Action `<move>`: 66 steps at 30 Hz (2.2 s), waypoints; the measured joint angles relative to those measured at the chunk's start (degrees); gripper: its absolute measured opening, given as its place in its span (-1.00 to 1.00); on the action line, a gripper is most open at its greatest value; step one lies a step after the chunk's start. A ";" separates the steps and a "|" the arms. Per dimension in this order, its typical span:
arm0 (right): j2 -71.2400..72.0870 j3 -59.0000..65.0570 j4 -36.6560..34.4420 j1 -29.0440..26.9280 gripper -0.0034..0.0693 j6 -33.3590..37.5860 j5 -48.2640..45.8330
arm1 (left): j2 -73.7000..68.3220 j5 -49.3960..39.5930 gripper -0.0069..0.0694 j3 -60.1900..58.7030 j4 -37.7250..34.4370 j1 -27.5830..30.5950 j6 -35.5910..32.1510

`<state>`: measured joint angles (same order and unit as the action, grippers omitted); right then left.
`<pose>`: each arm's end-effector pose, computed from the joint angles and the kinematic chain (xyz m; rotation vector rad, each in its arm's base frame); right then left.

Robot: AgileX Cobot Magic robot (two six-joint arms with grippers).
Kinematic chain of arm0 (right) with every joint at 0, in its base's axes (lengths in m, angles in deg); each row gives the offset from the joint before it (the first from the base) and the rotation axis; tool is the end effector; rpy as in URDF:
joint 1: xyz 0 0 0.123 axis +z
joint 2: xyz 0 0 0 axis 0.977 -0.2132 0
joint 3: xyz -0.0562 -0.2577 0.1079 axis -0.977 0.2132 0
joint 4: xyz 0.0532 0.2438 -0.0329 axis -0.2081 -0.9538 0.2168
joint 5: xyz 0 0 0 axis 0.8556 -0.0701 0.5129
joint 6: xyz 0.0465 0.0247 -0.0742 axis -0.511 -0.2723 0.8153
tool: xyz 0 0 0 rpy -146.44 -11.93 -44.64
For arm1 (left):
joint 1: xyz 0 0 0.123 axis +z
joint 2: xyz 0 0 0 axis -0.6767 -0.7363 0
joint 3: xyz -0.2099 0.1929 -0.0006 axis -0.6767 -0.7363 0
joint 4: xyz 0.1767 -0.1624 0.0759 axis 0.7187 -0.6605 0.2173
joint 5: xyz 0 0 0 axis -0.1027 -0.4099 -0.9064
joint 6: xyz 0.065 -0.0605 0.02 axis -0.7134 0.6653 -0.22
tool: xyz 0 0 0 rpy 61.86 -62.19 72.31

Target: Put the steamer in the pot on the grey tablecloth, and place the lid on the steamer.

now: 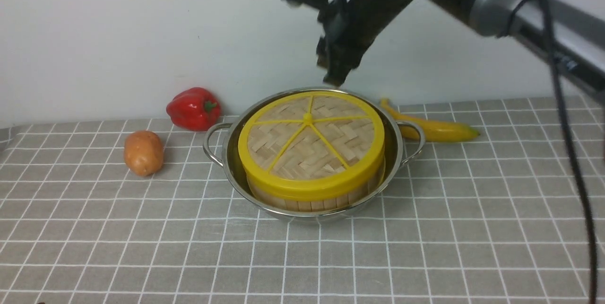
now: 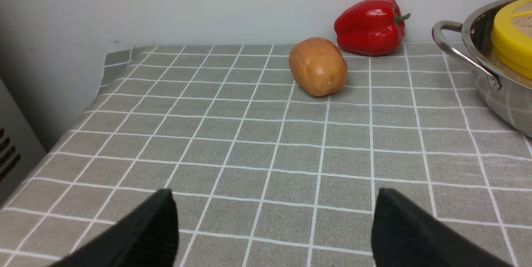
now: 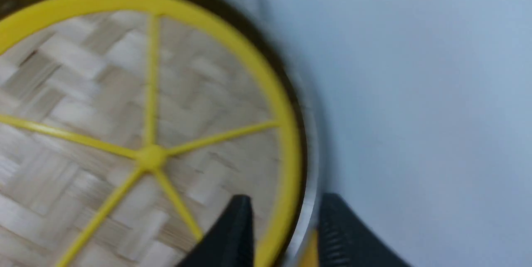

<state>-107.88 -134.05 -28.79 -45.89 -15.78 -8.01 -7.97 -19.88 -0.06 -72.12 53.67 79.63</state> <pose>0.4091 0.2487 0.3503 -1.3248 2.0835 -0.0734 0.0532 0.0083 0.1801 -0.1063 1.8302 0.1576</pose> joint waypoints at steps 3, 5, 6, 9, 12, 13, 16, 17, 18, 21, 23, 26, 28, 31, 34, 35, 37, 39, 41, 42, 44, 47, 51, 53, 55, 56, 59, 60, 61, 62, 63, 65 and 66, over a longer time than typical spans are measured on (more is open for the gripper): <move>4.48 -0.04 3.06 -0.69 -0.85 -5.87 0.05 | 0.00 0.00 0.70 0.00 0.00 0.00 0.00; 7.16 -0.12 3.46 -1.54 -0.93 -9.51 -0.01 | 0.00 0.00 0.70 0.00 0.00 0.00 -0.05; 8.24 -0.11 3.46 -2.15 -0.94 -11.65 -0.24 | 0.00 0.00 0.70 0.00 0.00 0.00 -0.05; 10.57 -0.11 3.46 -3.41 -0.95 -16.25 -1.26 | 0.00 0.00 0.70 0.00 0.05 0.00 -0.05; 10.99 -0.11 3.46 -3.72 -0.95 -18.90 -1.21 | 0.00 0.00 0.70 0.00 0.05 0.00 -0.05; 10.99 -0.11 3.41 -3.78 -0.95 -19.46 -1.21 | 0.00 0.00 0.70 0.00 0.05 0.00 -0.05; 10.99 -0.11 3.20 -3.78 -0.94 -20.03 -1.26 | 0.00 0.00 0.70 0.00 0.05 0.00 -0.05; 10.99 -0.11 3.08 -3.78 -0.94 -20.32 -1.26 | 0.00 0.00 0.70 0.00 0.05 0.00 -0.05; 10.99 -0.11 3.01 -3.78 -0.94 -20.74 -1.26 | 0.00 0.00 0.70 0.00 0.05 0.00 -0.05; 10.99 -0.11 2.85 -3.83 -0.94 -22.39 -1.26 | 0.00 0.00 0.70 0.00 0.05 0.00 -0.05; 10.99 -0.11 2.74 -3.85 -0.93 -23.63 -1.67 | 0.00 0.00 0.70 0.00 0.05 0.00 -0.05; 11.20 0.57 2.74 -4.17 -0.92 -25.29 -4.04 | 0.00 0.00 0.70 0.00 0.05 0.00 -0.05; 13.72 5.25 2.58 -5.13 -0.91 -26.03 -4.41 | 0.00 0.00 0.70 0.00 0.05 0.00 -0.05; 19.00 14.15 1.89 -6.44 -0.89 -27.62 -2.96 | 0.00 0.00 0.70 0.00 0.05 0.00 -0.05; 32.30 34.16 1.04 -9.86 -0.87 -30.52 5.66 | 0.00 0.00 0.70 0.00 0.05 0.00 -0.11; 36.06 39.33 0.98 -10.54 -0.86 -31.20 7.80 | 0.00 0.00 0.70 0.00 0.05 0.00 -0.11; 44.75 50.82 0.85 -12.86 -0.83 -32.31 15.08 | 0.00 0.00 0.70 0.00 0.05 0.00 -0.11; 53.89 62.82 0.85 -15.87 -0.80 -33.77 22.59 | 0.00 0.00 0.70 0.00 0.05 0.00 -0.11; 63.13 74.72 0.85 -19.32 -0.77 -36.01 29.90 | 0.00 0.00 0.70 0.00 0.05 0.00 -0.11; 67.95 80.72 0.85 -21.16 -0.76 -37.14 34.14 | 0.00 0.00 0.70 0.00 0.05 0.00 -0.11; 74.83 89.13 0.85 -23.76 -0.74 -38.75 40.69 | 0.00 0.00 0.70 0.00 0.05 0.00 -0.11; 81.98 97.65 0.71 -26.35 -0.72 -39.46 47.30 | 0.00 0.00 0.70 0.00 0.05 0.00 -0.11; 93.89 111.25 0.71 -29.32 -0.68 -39.76 58.17 | 0.00 0.00 0.70 0.00 0.05 0.00 -0.11; 100.39 117.89 0.65 -29.69 -0.66 -39.87 61.65 | 0.00 0.00 0.70 0.00 0.05 0.00 -0.11; 105.37 122.18 0.43 -29.69 -0.64 -40.36 62.82 | 0.00 0.00 0.70 0.00 0.05 0.00 -0.11; 107.67 124.30 0.38 -29.69 -0.62 -40.90 63.00 | 0.00 0.00 0.70 0.00 0.05 0.00 -0.11; 112.93 127.35 0.38 -29.69 -0.58 -42.25 62.78 | 0.00 0.00 0.70 0.00 0.05 0.00 -0.11; 114.63 128.15 0.33 -29.69 -0.57 -42.67 62.28 | 0.00 0.00 0.70 0.00 0.05 0.00 -0.11; 116.73 128.73 0.26 -29.69 -0.54 -43.08 61.02 | 0.00 0.00 0.70 0.00 0.05 0.00 -0.11; 118.06 128.95 0.26 -29.69 -0.52 -43.13 59.04 | 0.00 0.00 0.70 0.00 0.05 0.00 -0.11; 118.30 128.93 0.26 -29.69 -0.52 -43.22 58.32 | 0.00 0.00 0.70 0.00 0.05 0.00 -0.11; 121.40 129.22 0.38 -29.69 -0.47 -43.22 53.24 | 0.00 0.00 0.70 0.00 0.05 0.00 -0.11; 121.62 129.22 0.38 -29.69 -0.46 -43.22 52.47 | 0.00 0.00 0.70 0.00 0.05 0.00 -0.11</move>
<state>13.74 -4.83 -28.41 -75.58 -59.00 44.46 -7.97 -19.88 -0.06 -72.07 53.67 79.52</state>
